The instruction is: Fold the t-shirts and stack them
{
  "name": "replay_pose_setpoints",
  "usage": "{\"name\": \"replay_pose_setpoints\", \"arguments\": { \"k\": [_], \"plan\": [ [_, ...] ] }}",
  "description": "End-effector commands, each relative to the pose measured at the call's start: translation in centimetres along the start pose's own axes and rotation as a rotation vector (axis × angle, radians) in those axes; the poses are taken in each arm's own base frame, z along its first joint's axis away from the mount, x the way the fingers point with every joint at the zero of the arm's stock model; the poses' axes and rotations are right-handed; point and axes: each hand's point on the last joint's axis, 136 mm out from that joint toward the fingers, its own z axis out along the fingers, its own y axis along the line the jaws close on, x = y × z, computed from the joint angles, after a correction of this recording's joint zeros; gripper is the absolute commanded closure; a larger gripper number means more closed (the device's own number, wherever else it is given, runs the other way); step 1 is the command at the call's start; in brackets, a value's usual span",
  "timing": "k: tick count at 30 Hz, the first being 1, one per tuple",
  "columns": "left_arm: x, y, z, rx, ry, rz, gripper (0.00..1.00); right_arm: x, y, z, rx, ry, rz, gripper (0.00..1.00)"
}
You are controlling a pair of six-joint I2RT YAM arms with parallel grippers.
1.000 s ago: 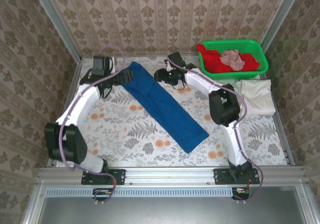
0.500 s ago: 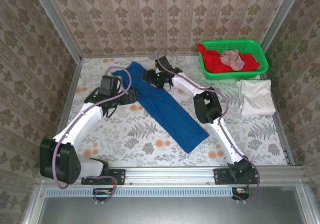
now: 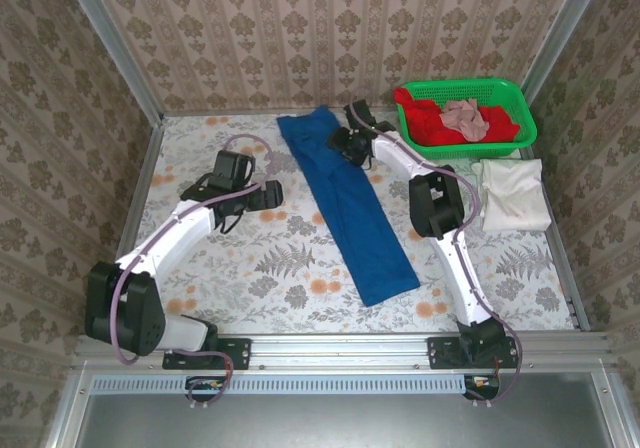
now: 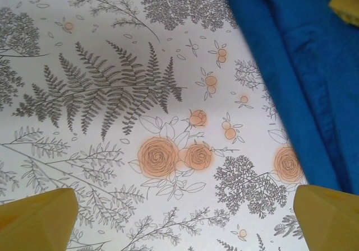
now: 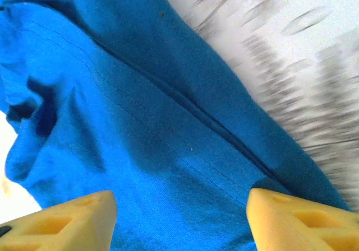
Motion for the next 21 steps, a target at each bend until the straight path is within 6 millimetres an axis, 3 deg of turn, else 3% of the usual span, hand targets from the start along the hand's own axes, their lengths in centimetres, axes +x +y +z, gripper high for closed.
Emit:
{"name": "replay_pose_setpoints", "arguments": {
  "k": [1,6,11,14,17,20,21],
  "plan": [
    [-1.5,-2.2,-0.1,0.070,-0.036,0.026,0.00,-0.3,-7.0,-1.1,0.240,0.003,0.048,0.35],
    [-1.3,-4.9,1.2,0.150,-0.031,0.095,0.00,-2.4,-9.6,-3.1,0.294,-0.029,0.073,0.35],
    [-1.3,-7.5,2.0,0.194,-0.027,0.162,0.00,-3.7,-9.0,-4.9,0.288,-0.056,0.002,0.35],
    [-1.6,-8.4,2.2,0.221,-0.042,0.188,0.00,-4.8,-7.2,-6.4,0.245,-0.090,-0.077,0.33],
    [-1.7,-9.0,1.9,0.254,-0.063,0.244,0.00,-5.7,-3.9,-8.7,0.155,-0.124,-0.233,0.30],
    [-1.5,-9.3,1.3,0.274,-0.077,0.310,0.00,-4.8,-1.0,-11.2,0.066,-0.141,-0.428,0.27],
    [-1.5,-9.3,1.0,0.281,-0.086,0.334,0.00,-3.7,-0.8,-12.1,0.046,-0.126,-0.493,0.25]
  ]
}}
